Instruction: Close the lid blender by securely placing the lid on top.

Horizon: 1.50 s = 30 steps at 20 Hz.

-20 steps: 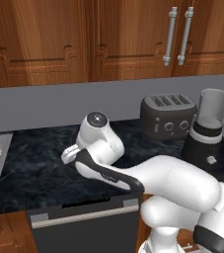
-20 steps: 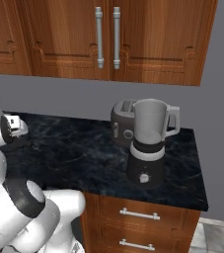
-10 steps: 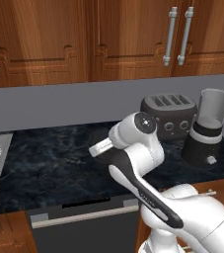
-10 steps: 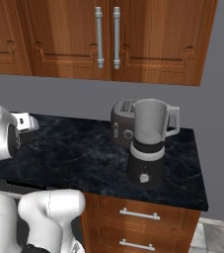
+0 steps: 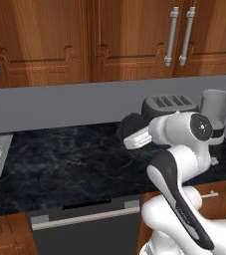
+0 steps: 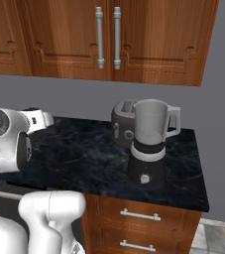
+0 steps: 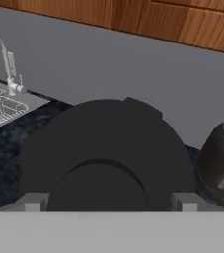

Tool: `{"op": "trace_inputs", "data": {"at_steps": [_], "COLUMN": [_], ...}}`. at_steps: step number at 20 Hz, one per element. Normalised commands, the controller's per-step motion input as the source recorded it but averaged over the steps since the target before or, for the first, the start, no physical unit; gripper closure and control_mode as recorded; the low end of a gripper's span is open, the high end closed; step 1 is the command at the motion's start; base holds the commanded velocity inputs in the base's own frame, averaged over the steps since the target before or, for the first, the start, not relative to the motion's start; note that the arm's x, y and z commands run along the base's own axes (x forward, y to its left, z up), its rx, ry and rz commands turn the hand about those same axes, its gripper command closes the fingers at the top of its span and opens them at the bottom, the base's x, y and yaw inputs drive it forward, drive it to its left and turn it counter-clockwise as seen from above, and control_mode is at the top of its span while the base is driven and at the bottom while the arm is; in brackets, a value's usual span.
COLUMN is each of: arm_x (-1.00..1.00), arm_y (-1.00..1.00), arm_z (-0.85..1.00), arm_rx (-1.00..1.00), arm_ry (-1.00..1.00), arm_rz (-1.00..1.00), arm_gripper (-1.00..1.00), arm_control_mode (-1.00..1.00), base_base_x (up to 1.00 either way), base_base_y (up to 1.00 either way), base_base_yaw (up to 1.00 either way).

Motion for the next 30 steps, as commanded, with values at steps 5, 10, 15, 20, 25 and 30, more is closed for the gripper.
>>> {"op": "trace_inputs", "data": {"at_steps": [5, 10, 15, 20, 25, 30], "arm_x": [-0.44, -0.42, -0.41, -0.25, -0.06, 0.00], "arm_y": [-0.83, -0.78, -0.73, -0.69, -0.56, -0.33], "arm_z": [1.00, 0.99, 0.45, 0.05, 0.00, 0.16], "arm_rx": [0.05, 0.04, 0.00, 0.00, 0.00, 0.00], "arm_ry": [0.00, 0.03, 0.00, 0.00, 0.00, 0.00], "arm_rz": [-0.10, -0.12, -0.04, 0.00, 0.00, 0.03], "arm_gripper": [1.00, 1.00, 1.00, 1.00, 1.00, 1.00], "arm_control_mode": [-1.00, -1.00, -1.00, -1.00, -1.00, -1.00], "base_base_x": [0.00, 0.00, 0.00, 0.00, 0.00, 0.00], "base_base_y": [0.00, 0.00, 0.00, 0.00, 0.00, 0.00], "base_base_yaw": [0.00, 0.00, 0.00, 0.00, 0.00, 0.00]}}
